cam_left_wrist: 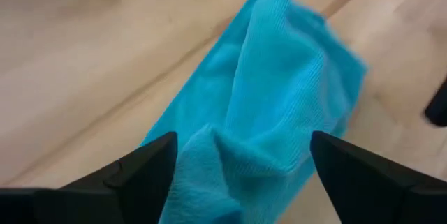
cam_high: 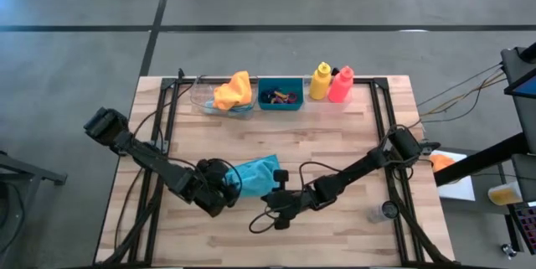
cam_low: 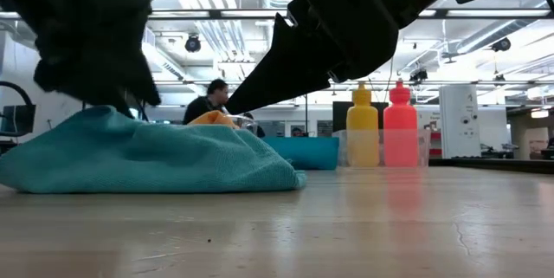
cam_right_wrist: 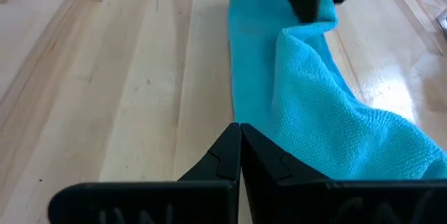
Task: Pick & Place Sports Items
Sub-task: Fold the blue towel
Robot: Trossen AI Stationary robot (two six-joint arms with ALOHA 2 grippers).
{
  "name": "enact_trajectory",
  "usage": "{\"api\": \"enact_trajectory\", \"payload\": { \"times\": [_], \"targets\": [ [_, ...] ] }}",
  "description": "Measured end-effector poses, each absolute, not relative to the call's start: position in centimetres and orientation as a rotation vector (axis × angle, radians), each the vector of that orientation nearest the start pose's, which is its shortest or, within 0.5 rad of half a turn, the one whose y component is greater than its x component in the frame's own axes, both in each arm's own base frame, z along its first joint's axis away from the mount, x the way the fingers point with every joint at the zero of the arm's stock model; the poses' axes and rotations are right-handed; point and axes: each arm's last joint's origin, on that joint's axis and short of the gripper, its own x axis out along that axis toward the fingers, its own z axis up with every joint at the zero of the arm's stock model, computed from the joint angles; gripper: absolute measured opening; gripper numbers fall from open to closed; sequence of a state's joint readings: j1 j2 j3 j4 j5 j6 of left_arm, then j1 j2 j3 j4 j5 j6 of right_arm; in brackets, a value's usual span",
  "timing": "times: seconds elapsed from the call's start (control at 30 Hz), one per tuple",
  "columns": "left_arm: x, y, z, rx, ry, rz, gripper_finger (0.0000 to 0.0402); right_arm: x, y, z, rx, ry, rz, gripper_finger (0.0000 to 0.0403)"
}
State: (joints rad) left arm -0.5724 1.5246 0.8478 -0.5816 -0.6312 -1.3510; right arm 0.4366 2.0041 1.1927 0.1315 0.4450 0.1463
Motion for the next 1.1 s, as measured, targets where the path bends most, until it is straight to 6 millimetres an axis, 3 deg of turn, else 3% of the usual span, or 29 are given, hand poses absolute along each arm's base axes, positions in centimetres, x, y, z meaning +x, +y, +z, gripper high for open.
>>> {"api": "enact_trajectory", "payload": {
  "times": [0.37,0.53,0.8,1.1],
  "targets": [
    [21.6,-12.0,21.5,-0.504,0.582,0.647,0.0351,39.3,15.5,15.9,-0.136,0.573,-0.03,0.0008],
    [20.9,-12.2,22.8,-0.465,0.54,0.594,0.0351,40.5,14.2,14.9,-0.099,0.554,0.001,0.0008],
    [20.4,-12.8,23.2,-0.416,0.539,0.537,0.0351,41.7,10.8,12.0,-0.074,0.63,-0.088,0.0008],
    [20.2,-13.0,23.2,-0.412,0.543,0.524,0.0351,41.5,8.9,11.2,0.016,0.714,-0.221,0.0008]
  ]
}}
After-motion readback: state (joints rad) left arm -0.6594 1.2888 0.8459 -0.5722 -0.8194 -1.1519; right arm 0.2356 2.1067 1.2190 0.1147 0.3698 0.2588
